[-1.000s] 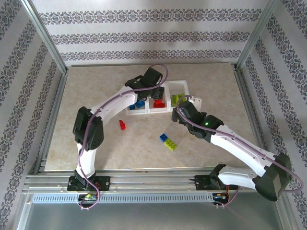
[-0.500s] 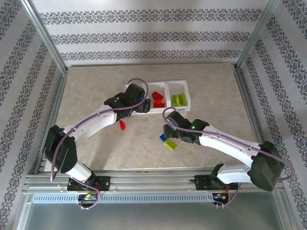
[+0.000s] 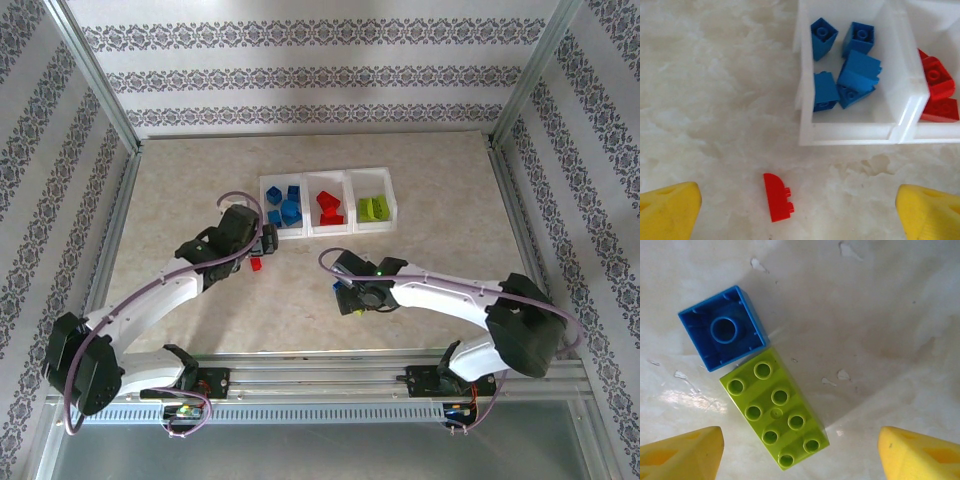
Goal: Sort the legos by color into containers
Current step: Pick up the lego from the bottom-center of the table.
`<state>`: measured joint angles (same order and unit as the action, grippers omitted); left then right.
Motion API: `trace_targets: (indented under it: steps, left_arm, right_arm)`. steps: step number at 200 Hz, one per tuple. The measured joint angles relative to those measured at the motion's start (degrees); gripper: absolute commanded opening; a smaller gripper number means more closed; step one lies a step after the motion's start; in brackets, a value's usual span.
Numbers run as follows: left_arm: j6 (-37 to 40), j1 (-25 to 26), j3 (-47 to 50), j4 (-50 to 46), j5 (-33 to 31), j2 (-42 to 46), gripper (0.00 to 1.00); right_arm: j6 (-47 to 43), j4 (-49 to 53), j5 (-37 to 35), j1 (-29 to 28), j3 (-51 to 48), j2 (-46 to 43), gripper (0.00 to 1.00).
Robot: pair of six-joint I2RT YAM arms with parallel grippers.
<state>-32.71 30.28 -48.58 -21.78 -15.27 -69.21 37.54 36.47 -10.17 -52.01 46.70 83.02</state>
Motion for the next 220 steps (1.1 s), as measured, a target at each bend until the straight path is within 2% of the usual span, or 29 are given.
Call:
trace_targets:
  steps: [65,100,166,220]
  left_arm:
    - [-3.04,-1.70,4.48,-0.07,0.72,3.98,1.00]
    - [-3.63,-2.03,4.98,-0.20,1.09,4.83,1.00]
    - [-4.02,-2.34,5.88,-0.33,1.51,4.83,1.00]
    - [-4.42,-2.67,5.88,-0.46,1.66,4.85,1.00]
  right_arm:
    - [-0.81,-0.98,2.62,0.00,0.44,6.75,0.64]
    - [-1.31,-1.64,3.06,0.00,1.25,7.50,0.57]
    - [-1.46,-2.43,3.21,0.00,2.62,7.78,0.37]
    - [-1.22,-1.95,2.89,0.00,2.86,7.65,0.29]
